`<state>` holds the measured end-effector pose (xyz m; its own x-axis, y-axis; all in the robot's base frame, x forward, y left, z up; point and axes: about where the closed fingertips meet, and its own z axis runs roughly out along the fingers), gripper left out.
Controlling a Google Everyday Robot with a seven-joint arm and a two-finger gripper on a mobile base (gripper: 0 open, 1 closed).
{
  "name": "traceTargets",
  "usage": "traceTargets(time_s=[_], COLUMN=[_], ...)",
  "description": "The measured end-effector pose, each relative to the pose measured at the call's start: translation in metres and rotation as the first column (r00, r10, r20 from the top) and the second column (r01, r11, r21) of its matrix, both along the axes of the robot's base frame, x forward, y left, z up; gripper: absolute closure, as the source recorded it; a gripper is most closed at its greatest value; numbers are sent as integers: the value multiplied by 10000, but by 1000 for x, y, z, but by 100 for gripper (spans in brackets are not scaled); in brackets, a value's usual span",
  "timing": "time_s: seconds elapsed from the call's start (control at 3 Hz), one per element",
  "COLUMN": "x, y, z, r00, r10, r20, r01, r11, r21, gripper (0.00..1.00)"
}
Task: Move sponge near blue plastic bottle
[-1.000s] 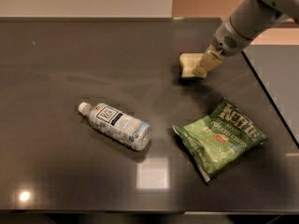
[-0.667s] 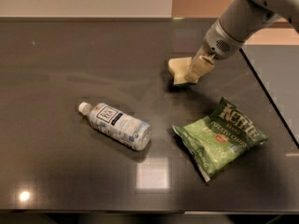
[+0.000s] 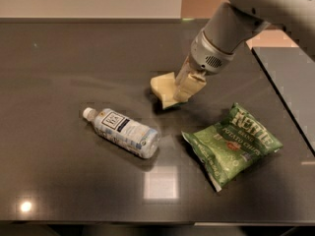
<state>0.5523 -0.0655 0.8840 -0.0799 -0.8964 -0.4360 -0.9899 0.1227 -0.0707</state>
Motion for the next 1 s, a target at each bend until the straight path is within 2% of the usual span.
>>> traceTargets(time_s=[0.33, 0.67, 1.0], x=[-18, -24, -25], y=[23, 31, 30], z=[-3, -7, -10], r00=[9972, 9929, 9880], r10=[741, 1172, 1534], r20=[123, 227, 197], r01=[-741, -1172, -1536], r11=[9972, 9931, 9881], r21=[-48, -5, 113], gripper=[100, 85, 61])
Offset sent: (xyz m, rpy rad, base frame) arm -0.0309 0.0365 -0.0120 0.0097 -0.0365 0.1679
